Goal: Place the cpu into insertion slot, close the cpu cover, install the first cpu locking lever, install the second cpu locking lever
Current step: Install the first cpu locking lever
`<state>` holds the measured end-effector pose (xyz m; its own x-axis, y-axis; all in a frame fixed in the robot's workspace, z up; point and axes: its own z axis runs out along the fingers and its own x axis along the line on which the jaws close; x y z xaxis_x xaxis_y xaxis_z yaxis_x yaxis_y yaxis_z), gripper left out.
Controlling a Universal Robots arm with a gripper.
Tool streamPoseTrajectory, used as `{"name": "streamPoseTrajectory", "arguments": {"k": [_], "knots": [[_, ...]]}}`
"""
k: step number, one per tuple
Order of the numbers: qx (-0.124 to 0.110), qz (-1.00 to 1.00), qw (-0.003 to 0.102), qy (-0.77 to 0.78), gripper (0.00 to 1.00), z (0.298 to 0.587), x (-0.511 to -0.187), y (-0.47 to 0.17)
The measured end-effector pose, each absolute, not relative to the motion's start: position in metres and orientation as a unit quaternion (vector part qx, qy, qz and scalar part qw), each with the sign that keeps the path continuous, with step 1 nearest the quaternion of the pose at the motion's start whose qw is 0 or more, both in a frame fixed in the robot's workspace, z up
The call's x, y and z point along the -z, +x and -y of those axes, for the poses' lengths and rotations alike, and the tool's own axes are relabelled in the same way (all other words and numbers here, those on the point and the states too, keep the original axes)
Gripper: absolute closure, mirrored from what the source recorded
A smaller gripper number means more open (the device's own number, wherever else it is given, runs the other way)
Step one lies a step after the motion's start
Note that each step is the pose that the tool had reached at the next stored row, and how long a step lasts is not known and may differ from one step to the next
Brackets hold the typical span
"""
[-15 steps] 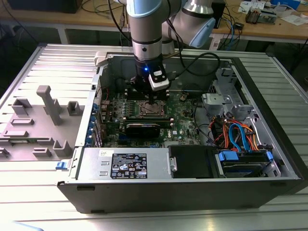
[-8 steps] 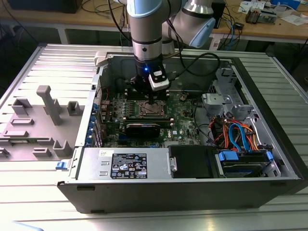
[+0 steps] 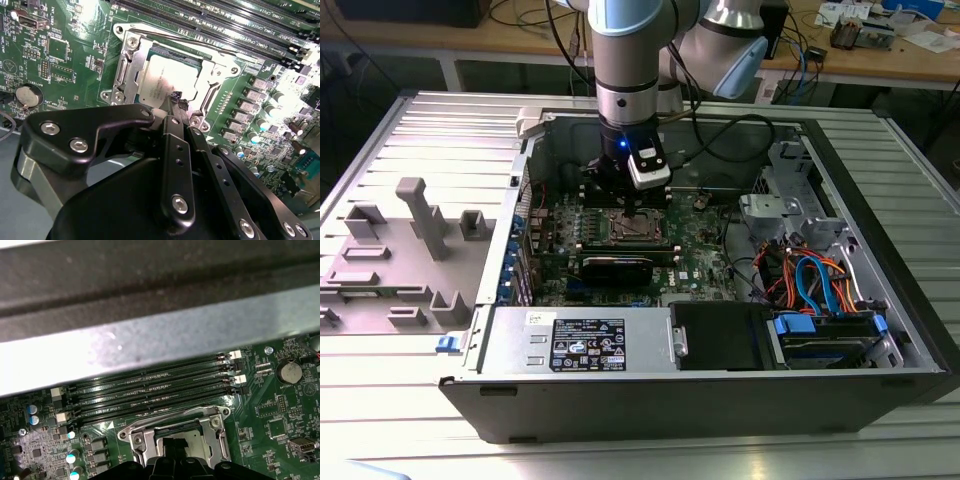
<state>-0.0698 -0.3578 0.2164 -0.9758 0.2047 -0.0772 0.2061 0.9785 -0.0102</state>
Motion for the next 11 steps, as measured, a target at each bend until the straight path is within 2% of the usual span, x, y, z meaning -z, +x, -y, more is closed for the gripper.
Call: {"name": "streamPoseTrajectory", "arguments": {"k": [11], "knots": [[0.009, -0.994, 0.038, 0.103, 0.89, 0.3577, -0.219, -0.0697]]}}
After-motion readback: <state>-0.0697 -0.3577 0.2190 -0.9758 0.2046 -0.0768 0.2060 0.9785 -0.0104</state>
